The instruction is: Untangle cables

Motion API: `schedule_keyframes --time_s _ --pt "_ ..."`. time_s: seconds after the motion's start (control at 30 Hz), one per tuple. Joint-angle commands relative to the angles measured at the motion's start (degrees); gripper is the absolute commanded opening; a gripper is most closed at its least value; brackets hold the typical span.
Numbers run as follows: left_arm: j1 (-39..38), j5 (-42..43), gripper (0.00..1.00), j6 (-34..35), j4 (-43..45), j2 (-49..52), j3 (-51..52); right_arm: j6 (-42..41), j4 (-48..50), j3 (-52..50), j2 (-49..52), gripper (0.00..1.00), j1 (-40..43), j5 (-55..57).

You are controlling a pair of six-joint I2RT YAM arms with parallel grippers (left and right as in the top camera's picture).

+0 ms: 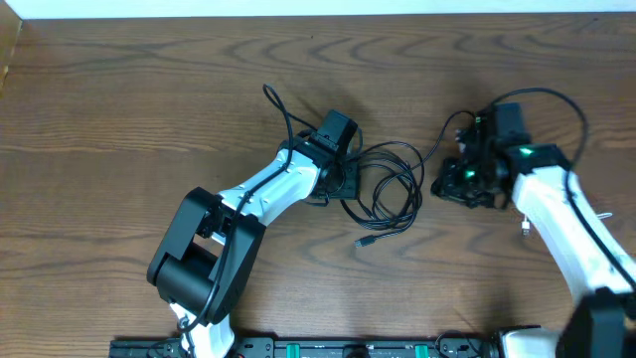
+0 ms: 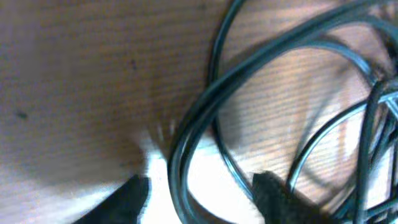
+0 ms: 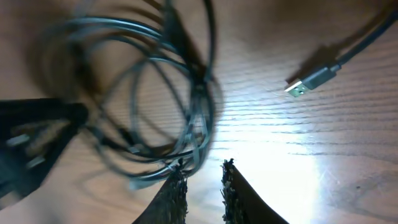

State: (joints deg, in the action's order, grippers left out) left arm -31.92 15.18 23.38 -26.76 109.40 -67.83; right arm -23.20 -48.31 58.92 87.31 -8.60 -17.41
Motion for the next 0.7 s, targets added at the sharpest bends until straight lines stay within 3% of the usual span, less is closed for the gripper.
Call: schedule_keyframes --time_s 0.0,0.33,0.47,0.53,0.57,0.67 --pt "0.13 1.14 0.72 0.04 -0.15 -0.22 0.11 -1.62 1.40 0.15 4.68 0.19 -2.27 7.17" --pt "0.15 1.11 0.72 0.02 -0.15 -0.22 0.11 -1.66 6.60 0.15 14.40 0.24 -6.93 8.96" --pt "0.15 1.09 0.71 0.02 -0.17 -0.22 0.11 -4.04 6.32 0.15 17.59 0.17 -7.91 11.96" --pt "0.15 0.92 0.56 0.00 -0.15 -0.22 0.11 -6.36 5.22 0.15 18.86 0.05 -8.00 16.24" --pt "0.15 0.37 0.42 0.00 -0.20 -0.22 0.11 -8.17 4.11 0.15 19.34 0.02 -8.00 19.61" --pt "0.15 -2.80 0.13 0.00 -0.22 -0.22 0.11 -12.46 0.68 0.15 19.56 0.02 -7.87 30.03"
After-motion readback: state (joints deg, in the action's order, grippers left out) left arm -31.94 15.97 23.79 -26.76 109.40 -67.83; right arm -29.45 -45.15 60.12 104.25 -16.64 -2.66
